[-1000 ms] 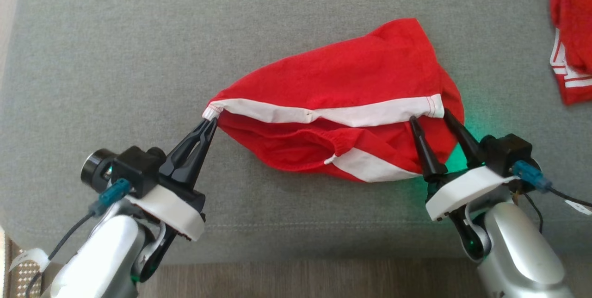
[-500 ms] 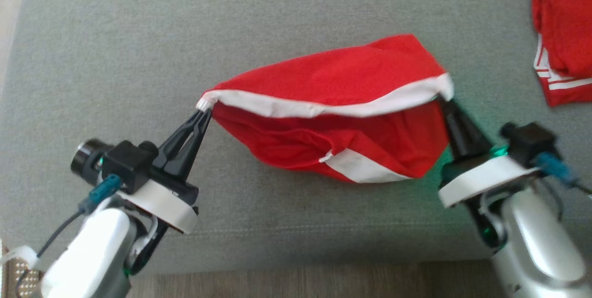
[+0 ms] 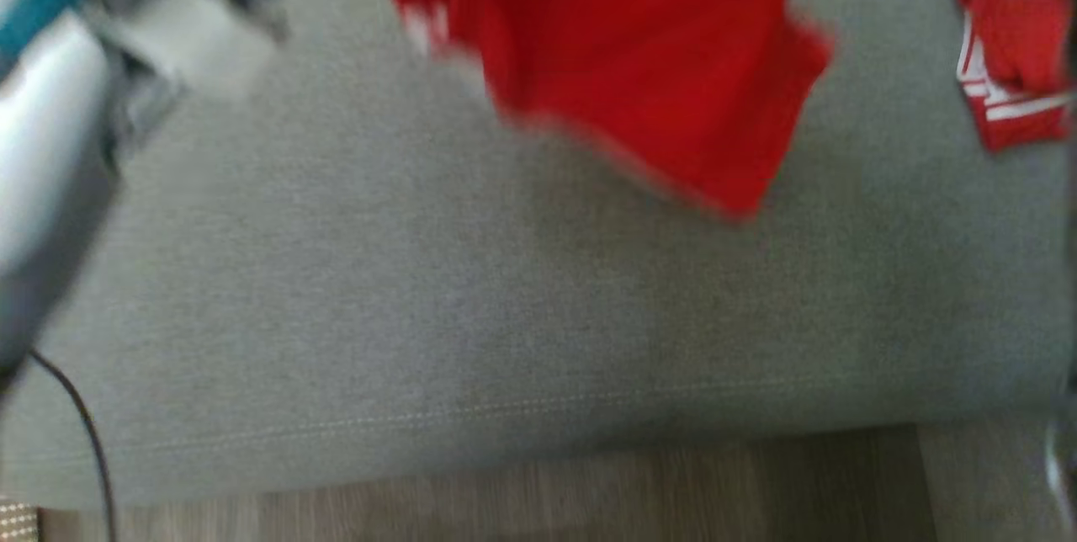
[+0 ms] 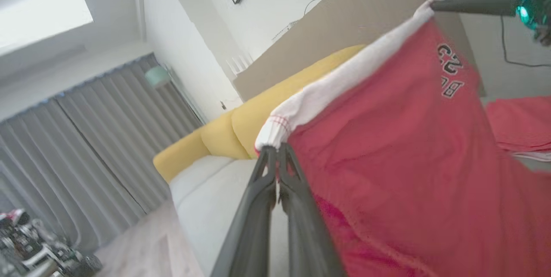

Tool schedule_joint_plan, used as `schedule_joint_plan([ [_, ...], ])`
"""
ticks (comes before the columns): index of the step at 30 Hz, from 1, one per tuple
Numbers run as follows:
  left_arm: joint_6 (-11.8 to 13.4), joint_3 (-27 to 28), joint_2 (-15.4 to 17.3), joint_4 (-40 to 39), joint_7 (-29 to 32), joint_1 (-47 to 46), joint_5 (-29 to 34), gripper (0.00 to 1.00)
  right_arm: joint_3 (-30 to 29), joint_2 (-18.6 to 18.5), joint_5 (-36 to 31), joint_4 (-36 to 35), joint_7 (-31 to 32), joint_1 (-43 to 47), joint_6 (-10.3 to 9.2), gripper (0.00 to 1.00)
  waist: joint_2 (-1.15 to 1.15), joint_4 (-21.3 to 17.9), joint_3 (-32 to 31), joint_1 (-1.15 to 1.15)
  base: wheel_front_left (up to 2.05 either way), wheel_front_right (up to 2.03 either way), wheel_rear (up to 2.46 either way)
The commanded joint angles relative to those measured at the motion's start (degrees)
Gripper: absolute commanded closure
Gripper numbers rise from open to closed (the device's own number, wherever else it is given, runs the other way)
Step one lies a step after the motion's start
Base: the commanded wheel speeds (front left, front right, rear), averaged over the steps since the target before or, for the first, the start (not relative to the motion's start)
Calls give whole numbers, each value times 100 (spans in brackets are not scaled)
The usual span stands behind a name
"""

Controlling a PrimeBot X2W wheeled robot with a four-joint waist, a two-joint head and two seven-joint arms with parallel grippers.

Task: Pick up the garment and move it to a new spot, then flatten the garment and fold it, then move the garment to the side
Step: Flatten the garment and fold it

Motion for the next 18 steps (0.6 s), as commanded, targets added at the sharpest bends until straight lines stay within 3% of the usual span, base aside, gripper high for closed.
schedule_joint_plan([
  [1,1,195,205,7,-52,-473,130,100,25,8,43,-55,18,-305,-2,100,0,-121,282,-1,0,0,0],
  [6,31,5,-22,912,-233,-2169,868,100,-28,110,-117,547,-155,-1804,-2,100,0,-245,747,-1,0,0,0],
  [10,243,6,-109,722,-242,-2927,1405,100,-66,129,-222,633,-287,-2482,-2,100,0,-289,1007,-1,0,0,0],
  [14,368,-217,63,427,-243,-2800,1634,100,-73,117,-172,382,-335,-2323,-2,100,0,-287,1009,-1,0,0,0],
  [18,484,-653,217,-45,-243,-2207,1682,100,-59,-54,-52,-85,-343,-1381,-2,100,0,-204,930,-1,0,0,0],
])
